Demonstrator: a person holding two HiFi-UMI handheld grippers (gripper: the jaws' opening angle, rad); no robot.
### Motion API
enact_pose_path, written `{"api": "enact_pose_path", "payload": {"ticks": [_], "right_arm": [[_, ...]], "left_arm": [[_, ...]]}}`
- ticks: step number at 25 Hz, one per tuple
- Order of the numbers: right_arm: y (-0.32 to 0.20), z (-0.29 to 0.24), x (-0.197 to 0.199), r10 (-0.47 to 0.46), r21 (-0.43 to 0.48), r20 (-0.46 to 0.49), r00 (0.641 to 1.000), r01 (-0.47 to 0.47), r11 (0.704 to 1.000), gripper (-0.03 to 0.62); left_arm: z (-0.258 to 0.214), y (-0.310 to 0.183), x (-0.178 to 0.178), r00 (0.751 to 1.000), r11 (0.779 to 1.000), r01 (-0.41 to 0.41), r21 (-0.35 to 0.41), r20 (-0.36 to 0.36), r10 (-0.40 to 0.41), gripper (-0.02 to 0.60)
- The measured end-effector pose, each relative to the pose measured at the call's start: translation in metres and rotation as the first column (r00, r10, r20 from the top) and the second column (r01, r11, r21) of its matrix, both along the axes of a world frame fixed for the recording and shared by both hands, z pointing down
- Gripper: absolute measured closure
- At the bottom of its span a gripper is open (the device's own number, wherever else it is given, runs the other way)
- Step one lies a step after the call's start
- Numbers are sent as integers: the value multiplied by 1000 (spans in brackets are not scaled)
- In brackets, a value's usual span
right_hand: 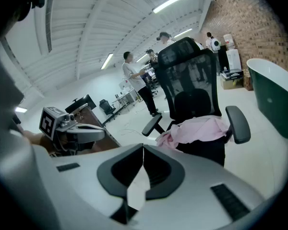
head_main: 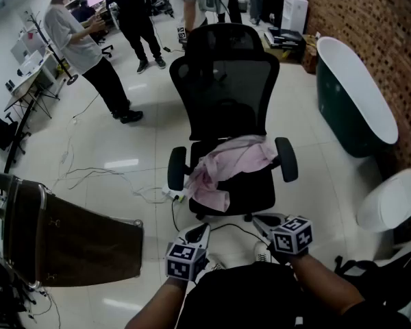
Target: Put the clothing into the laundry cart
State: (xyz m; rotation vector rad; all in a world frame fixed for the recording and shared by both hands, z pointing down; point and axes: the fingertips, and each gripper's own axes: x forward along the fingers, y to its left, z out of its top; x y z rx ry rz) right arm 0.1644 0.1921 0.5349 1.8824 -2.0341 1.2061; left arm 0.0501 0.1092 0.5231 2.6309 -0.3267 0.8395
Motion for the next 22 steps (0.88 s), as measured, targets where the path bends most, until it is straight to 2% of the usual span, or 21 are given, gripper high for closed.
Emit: {"api": "enact_pose_path", "payload": {"ticks": [8, 13, 22], "right_arm": [[-21, 7, -26, 22, -1, -37, 999, -22, 1000, 576], [-41, 6, -25, 8, 1, -72, 997, -8, 1000, 576], [-80, 23, 1, -67, -24, -120, 991, 64, 998, 571]], "left_arm": [[9, -28, -43, 1000, 1000, 14, 7, 6, -14, 581], [23, -46, -66, 997, 997, 71, -12, 21, -71, 581], [39, -81, -69, 984, 984, 176, -31, 46, -175, 581]]}}
